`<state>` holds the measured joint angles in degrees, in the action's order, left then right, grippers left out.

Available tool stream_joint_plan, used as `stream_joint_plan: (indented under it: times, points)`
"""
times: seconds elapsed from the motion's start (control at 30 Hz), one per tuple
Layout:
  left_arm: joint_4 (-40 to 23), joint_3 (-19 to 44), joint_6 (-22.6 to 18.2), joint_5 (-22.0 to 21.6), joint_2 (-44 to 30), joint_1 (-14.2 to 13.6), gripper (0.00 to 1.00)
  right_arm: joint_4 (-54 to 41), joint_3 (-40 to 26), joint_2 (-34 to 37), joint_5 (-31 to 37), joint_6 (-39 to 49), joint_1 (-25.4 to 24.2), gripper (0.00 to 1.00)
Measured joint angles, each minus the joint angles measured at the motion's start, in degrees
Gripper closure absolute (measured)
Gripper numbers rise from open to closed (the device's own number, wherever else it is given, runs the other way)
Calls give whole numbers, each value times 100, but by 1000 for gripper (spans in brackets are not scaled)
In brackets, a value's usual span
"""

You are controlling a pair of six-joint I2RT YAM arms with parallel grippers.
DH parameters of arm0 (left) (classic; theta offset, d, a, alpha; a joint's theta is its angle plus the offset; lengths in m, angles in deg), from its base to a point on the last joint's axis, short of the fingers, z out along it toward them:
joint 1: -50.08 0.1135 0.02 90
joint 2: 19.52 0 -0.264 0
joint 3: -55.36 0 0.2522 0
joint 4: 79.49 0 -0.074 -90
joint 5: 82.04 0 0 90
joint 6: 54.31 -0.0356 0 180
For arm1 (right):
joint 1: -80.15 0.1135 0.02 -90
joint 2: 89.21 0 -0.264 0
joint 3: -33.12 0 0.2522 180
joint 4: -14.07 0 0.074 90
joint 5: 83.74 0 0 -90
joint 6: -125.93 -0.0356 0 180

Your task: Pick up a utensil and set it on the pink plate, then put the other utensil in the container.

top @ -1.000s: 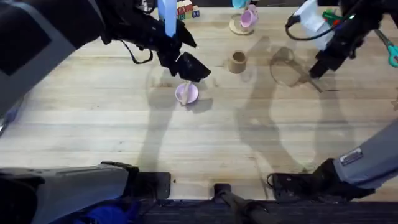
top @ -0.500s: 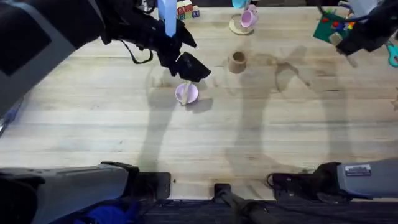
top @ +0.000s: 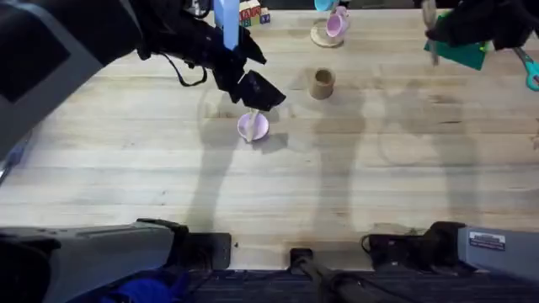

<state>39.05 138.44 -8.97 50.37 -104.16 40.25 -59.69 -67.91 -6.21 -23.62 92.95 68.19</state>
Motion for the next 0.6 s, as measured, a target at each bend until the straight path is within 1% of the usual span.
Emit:
stream_joint_plan:
  times: [0.13, 0.23, 0.4, 0.6]
  points:
    - [0, 0, -1, 0, 0, 0, 8, 4, 0, 0, -1114, 166, 0, 971]
    - [0, 0, -1, 0, 0, 0, 8, 4, 0, 0, -1722, 270, 0, 971]
    - [0, 0, 0, 0, 0, 0, 8, 4, 0, 0, -2411, 502, 0, 971]
    - [0, 0, -2, 2, 0, 0, 8, 7, 0, 2, -2937, 645, 0, 970]
